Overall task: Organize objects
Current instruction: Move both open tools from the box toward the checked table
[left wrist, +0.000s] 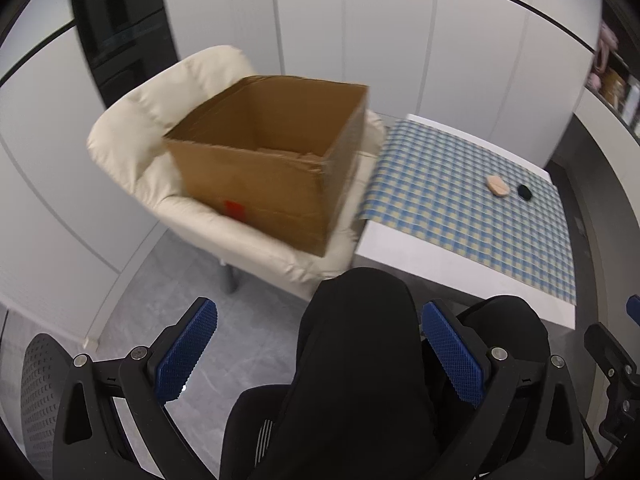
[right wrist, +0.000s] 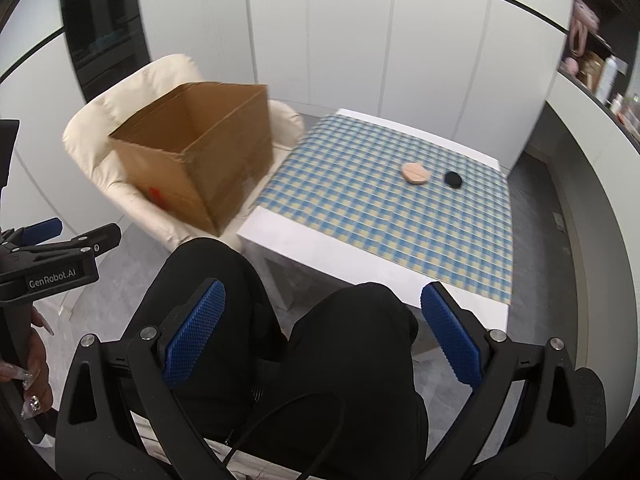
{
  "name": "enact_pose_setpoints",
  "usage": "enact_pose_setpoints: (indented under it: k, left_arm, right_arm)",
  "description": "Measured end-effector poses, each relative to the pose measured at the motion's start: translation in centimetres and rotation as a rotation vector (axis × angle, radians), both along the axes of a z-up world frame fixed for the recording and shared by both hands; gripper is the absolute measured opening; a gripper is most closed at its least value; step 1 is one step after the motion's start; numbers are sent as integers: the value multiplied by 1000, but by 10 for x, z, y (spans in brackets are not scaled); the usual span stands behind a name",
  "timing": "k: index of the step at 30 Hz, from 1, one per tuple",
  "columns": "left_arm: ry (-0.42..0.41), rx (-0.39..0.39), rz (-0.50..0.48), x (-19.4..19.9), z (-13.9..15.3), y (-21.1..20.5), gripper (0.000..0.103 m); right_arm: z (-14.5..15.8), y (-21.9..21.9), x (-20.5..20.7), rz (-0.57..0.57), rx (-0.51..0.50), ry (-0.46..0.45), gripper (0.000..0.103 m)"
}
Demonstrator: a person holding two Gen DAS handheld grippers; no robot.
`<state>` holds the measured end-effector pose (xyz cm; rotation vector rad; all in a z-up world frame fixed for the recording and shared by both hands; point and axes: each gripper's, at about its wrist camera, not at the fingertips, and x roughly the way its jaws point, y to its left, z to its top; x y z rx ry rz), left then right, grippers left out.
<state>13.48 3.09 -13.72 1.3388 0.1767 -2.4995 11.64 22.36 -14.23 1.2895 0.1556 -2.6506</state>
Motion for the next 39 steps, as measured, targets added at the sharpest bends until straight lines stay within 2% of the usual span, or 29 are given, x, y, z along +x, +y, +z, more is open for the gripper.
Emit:
enact_pose_setpoints:
  k: [20, 29, 39]
  left_arm:
    - [-10, 15, -263, -47, -7, 97, 102]
    - [-14, 14, -327, -54, -8, 126, 102]
    - [-14, 6, -348, -61, -5, 133, 102]
  right_arm:
    - [-6, 91, 22, -273, 11, -28, 100]
    - [-6, 126, 36, -354, 10, -39, 100]
    - [-6, 134, 33, -368, 3, -42, 100]
